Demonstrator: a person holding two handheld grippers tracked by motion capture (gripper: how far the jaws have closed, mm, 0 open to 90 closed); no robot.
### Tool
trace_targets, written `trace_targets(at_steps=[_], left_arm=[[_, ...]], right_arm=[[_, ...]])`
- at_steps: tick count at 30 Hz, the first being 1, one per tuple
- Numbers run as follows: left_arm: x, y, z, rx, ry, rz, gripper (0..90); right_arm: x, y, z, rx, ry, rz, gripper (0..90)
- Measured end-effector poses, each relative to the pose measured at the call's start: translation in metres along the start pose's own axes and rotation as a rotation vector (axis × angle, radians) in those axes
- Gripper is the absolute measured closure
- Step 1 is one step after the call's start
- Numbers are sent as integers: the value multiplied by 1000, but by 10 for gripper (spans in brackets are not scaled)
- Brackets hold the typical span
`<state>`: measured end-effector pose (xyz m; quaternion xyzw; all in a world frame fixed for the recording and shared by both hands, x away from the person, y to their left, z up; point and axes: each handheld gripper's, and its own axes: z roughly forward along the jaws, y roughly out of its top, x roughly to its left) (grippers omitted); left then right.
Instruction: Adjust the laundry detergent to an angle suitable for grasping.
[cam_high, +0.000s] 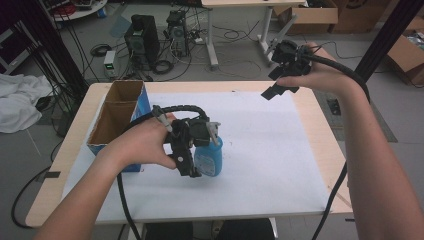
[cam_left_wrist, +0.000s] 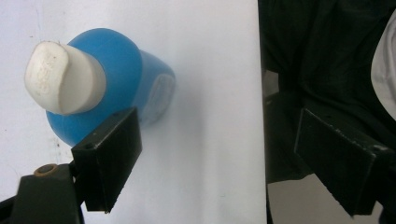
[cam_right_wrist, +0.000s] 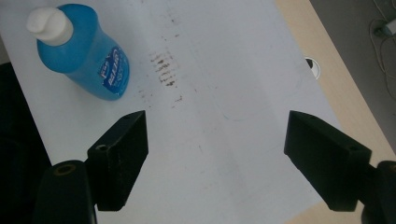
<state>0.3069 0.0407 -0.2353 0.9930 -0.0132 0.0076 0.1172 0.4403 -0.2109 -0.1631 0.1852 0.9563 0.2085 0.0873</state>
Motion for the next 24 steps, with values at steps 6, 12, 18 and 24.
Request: trace_targets(at_steps=[6, 12, 18, 24], left_arm=[[0, 1, 1, 1, -3, 4, 155], [0, 1, 2, 1, -2, 10, 155], [-1, 1, 1, -2, -2, 9, 155], [-3, 1, 0, -9, -2, 7, 154]], right_arm=[[7, -8, 5, -43, 22, -1, 213], [17, -10, 10, -55, 22, -18, 211], [31, -14, 20, -78, 51, -40, 217], [44, -16, 33, -80, 50, -57, 217]])
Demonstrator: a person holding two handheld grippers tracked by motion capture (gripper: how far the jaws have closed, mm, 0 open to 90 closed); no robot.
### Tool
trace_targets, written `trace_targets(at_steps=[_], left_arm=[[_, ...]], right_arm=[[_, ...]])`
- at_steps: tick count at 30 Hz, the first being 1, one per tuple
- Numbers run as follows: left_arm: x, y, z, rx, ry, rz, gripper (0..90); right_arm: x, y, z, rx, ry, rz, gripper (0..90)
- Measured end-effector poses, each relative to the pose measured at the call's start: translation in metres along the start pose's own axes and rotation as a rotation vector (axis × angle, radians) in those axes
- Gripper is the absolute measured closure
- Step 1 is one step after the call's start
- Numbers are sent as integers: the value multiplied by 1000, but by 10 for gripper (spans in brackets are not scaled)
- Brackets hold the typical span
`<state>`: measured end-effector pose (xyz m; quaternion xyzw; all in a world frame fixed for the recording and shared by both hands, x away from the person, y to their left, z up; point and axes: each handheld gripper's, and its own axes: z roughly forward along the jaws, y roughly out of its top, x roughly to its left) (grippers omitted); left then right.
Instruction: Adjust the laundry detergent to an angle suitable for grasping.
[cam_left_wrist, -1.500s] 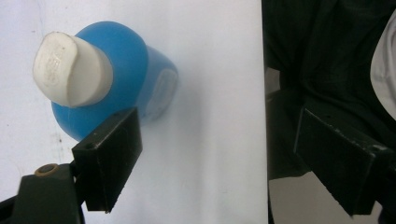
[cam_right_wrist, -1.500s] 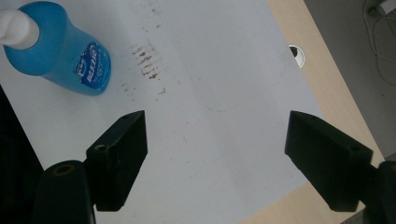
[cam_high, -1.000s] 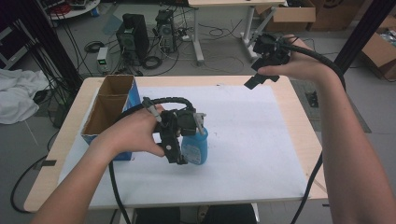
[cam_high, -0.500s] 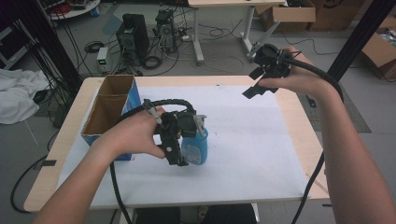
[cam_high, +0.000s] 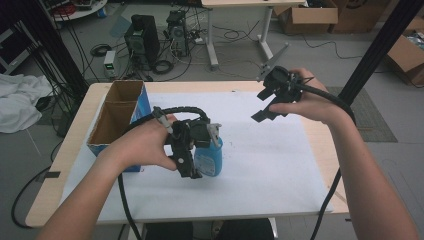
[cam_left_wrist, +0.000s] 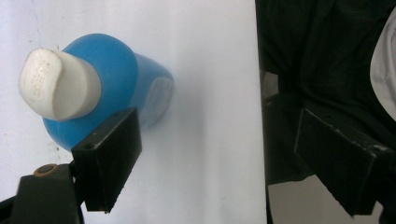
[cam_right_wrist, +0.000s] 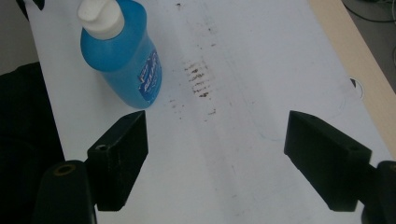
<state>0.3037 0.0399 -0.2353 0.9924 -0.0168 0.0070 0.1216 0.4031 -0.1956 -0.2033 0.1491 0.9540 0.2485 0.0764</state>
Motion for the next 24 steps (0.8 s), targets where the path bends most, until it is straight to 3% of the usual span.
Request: trace_targets(at_steps=[10, 24], left_arm=[[0, -1, 0, -3, 2, 1, 155], [-2, -2, 0, -6, 1, 4, 155]], right_arm=[[21, -8, 29, -31, 31, -16, 222], [40, -12, 52, -64, 81, -36, 217]])
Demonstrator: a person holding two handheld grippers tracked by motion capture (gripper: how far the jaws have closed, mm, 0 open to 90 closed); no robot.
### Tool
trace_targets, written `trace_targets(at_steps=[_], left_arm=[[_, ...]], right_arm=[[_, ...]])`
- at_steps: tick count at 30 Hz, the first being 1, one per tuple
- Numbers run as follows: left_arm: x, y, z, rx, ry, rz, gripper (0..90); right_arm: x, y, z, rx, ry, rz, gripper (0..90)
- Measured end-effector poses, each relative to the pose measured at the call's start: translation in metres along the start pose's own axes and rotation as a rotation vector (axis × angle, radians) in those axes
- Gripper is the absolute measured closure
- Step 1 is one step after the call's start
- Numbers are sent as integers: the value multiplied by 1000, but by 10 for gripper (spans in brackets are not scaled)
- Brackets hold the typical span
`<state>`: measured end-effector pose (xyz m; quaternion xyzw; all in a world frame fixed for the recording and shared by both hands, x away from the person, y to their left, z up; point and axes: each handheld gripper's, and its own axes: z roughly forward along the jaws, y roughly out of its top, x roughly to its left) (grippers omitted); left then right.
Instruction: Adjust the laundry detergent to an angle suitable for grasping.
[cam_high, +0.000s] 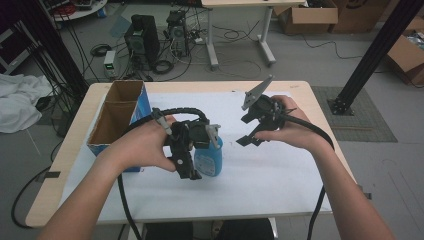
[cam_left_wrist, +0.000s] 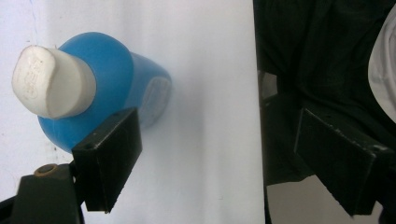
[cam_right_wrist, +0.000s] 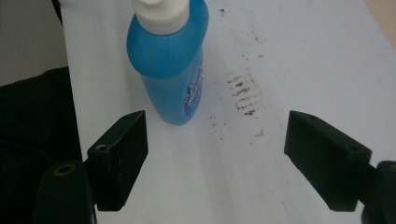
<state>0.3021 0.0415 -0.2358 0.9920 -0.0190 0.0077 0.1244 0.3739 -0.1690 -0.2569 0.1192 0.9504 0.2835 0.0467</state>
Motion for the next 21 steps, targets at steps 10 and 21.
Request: trace_targets(at_steps=[10, 21], left_arm=[[-1, -2, 0, 1, -2, -6, 155], [-3, 2, -1, 1, -1, 6, 155]], right_arm=[[9, -4, 15, -42, 34, -4, 216], [17, -4, 28, -81, 63, -3, 214]])
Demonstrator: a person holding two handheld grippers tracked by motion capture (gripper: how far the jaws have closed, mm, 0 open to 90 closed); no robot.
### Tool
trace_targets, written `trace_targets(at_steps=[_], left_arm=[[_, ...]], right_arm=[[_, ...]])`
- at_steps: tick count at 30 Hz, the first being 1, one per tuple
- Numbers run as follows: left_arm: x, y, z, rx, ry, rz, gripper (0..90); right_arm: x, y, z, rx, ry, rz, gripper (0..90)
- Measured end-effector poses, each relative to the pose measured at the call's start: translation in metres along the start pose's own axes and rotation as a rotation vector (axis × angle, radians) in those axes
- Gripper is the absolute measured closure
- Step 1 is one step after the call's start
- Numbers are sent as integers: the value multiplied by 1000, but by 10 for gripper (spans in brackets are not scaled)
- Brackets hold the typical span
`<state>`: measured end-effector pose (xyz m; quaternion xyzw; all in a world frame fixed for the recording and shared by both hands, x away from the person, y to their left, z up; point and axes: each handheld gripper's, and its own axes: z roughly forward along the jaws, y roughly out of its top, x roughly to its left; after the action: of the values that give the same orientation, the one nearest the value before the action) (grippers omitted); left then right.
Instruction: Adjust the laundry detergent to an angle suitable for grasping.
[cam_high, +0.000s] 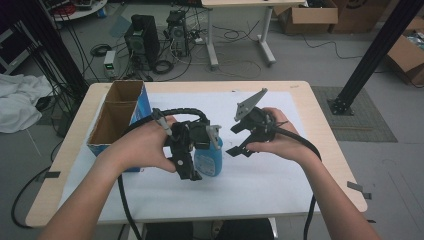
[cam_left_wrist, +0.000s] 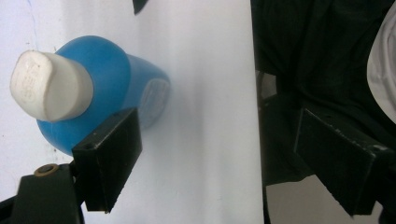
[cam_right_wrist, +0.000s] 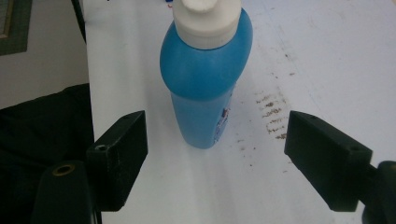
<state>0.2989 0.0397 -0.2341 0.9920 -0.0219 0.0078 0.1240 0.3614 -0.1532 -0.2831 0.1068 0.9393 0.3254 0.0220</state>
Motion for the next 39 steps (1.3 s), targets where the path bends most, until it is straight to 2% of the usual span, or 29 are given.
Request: trace_targets(at_steps=[6, 18, 20, 23, 24, 39], left_arm=[[-2, 2, -1, 1, 1, 3, 156], [-1, 0, 0, 0, -2, 2, 156], [-1, 0, 0, -2, -1, 5, 156], [-1, 0, 0, -2, -1, 1, 156], [0, -1, 0, -3, -2, 3, 156], [-2, -3, 0, -1, -8, 4, 157]], right_arm=[[2, -2, 9, -22, 15, 10, 212], [4, -2, 28, -23, 11, 12, 212], [4, -1, 34, -30, 17, 26, 208], [4, -1, 36, -34, 9, 28, 208], [5, -1, 39, -54, 7, 34, 212], [9, 1, 59, -82, -8, 72, 227]])
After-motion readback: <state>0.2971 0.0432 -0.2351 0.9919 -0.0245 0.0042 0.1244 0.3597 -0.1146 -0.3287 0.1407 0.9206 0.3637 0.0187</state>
